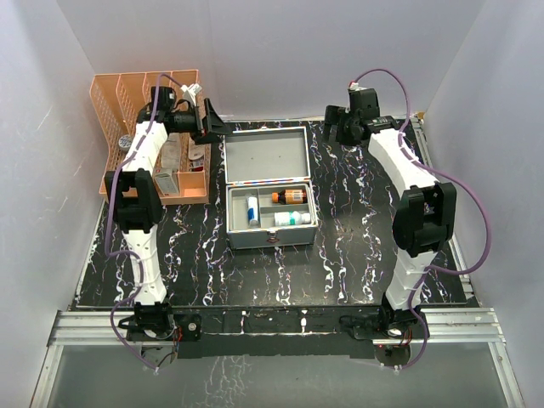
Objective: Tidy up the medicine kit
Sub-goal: Close the medicine box at the center of the board.
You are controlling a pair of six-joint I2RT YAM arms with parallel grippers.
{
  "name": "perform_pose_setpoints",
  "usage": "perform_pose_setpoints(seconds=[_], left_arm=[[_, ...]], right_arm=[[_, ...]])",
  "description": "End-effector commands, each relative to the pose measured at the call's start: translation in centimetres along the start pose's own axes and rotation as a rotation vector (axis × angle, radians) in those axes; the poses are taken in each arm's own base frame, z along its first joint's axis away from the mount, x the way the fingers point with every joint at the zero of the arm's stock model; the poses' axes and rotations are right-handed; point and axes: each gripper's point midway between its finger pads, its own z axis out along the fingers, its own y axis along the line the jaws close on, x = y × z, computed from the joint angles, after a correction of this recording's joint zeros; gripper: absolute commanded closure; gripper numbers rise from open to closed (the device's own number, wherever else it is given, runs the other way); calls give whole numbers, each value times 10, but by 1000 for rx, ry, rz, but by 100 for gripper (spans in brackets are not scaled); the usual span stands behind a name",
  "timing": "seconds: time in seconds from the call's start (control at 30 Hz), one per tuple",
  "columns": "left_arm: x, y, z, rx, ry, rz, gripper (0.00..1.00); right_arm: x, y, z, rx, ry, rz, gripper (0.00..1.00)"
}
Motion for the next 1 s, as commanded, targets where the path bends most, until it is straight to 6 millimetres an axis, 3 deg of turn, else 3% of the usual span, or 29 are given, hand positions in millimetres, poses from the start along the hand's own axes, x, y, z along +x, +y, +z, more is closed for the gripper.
perform_pose_setpoints(seconds=[0.0,0.27,0.53,0.73,0.97], left_arm=[[-9,-26,5,123,3,35,1],[-15,-52,7,328,12,-18,1],[-13,-92,-13,518,59,-17,1],[-7,-105,-18,531,77,12,1],[-15,-121,-26,510,43,49,2]], right_arm=[[-28,16,-22,-62,-109,12,2],[-23,12,-28,-48,-102,6,2],[-24,10,-30,-38,-106,4,2],[-25,9,-34,-29,-114,1,2],[-18,7,-36,-26,-108,3,2]])
